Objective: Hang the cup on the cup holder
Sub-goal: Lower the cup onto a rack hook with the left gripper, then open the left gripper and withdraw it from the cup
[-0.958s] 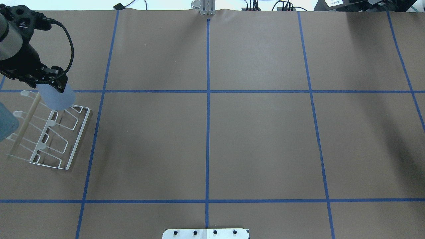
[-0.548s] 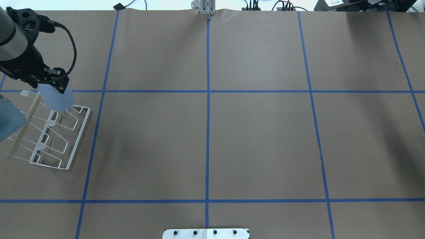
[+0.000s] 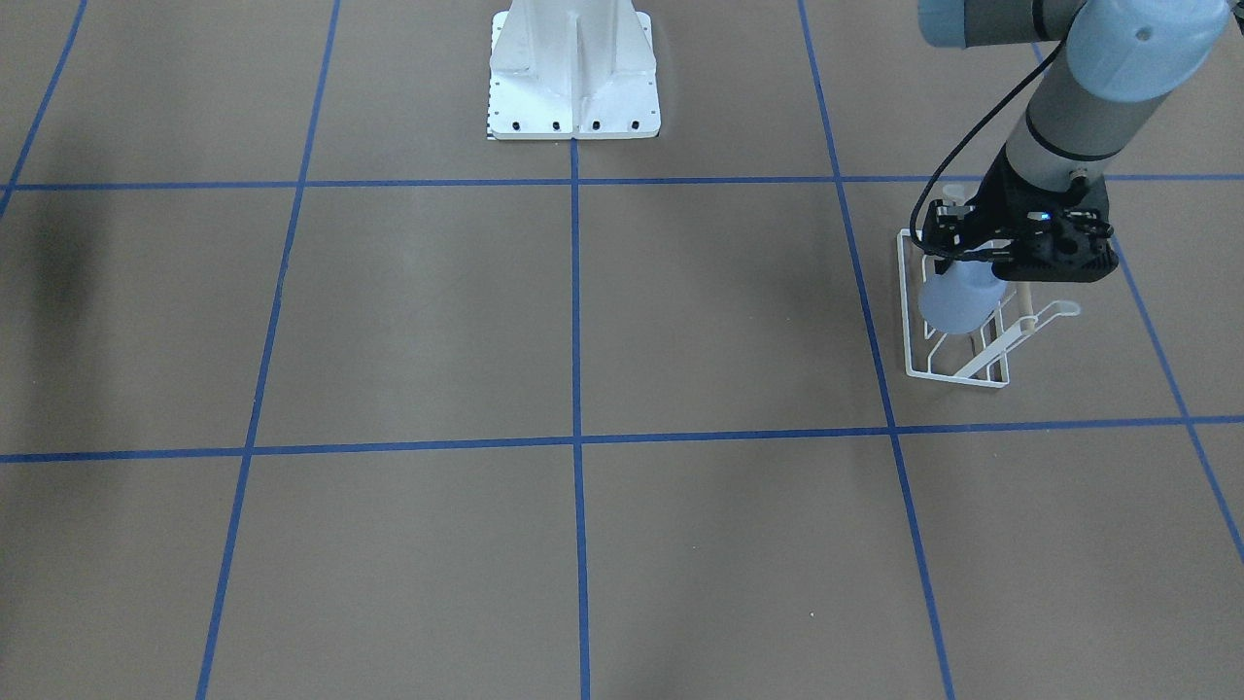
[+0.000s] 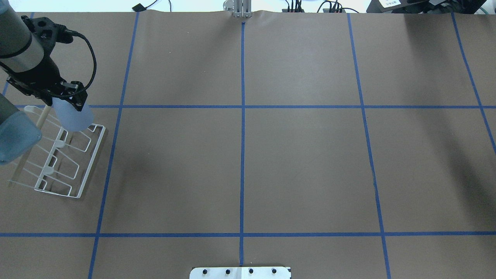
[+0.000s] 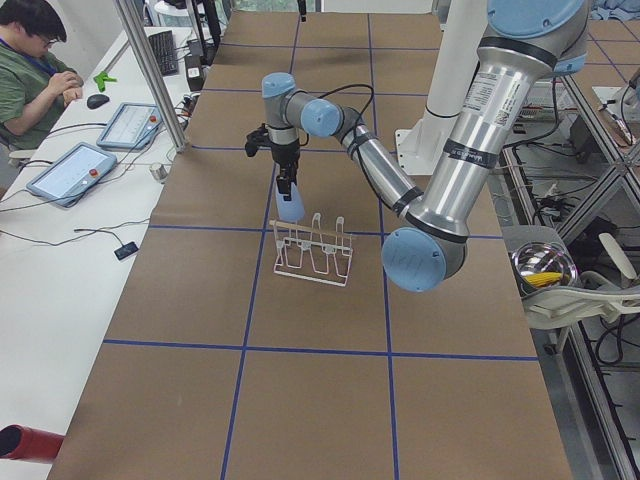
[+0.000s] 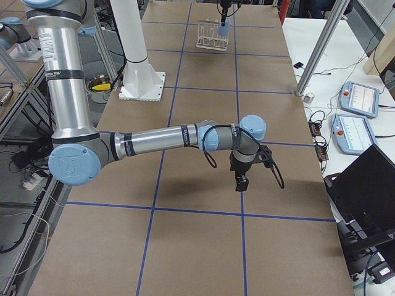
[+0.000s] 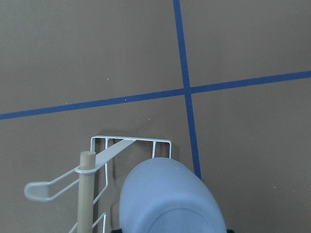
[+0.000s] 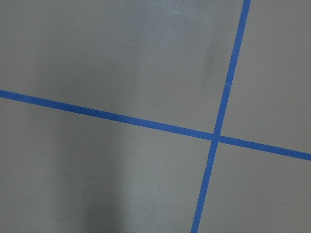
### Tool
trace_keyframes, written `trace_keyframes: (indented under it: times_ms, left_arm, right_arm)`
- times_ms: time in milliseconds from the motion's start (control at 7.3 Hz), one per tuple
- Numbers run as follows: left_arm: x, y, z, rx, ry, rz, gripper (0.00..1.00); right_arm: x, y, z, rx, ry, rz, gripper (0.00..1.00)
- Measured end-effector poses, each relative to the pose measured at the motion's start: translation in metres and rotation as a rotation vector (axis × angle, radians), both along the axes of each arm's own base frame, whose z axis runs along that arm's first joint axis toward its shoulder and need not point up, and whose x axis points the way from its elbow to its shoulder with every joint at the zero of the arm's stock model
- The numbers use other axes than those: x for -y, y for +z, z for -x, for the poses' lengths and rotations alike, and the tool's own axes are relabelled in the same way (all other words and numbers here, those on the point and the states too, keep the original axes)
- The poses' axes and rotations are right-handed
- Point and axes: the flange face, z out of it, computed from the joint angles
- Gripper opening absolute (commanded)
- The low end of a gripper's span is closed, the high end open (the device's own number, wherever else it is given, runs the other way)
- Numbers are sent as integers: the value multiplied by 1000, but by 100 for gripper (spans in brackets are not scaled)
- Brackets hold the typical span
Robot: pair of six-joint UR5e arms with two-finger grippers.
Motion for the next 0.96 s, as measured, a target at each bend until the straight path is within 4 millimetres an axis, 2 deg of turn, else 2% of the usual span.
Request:
trace_keyframes:
  times_ms: [137,274,685,958]
  left_arm:
    - [4,8,-4,1,3,8,20]
    - [7,16,-8,1,6,20,99]
    - [2,33,-7,-15,14,28,99]
    - [-10,22,4,-41,18,-18,99]
  right_arm:
    - [0,0,0,0,1,-1,100]
    - [0,-1,0,1,1,-2,100]
    - [0,-1,0,0,1,-5,100]
    - [-2,-3,-1,-6,2,-11,100]
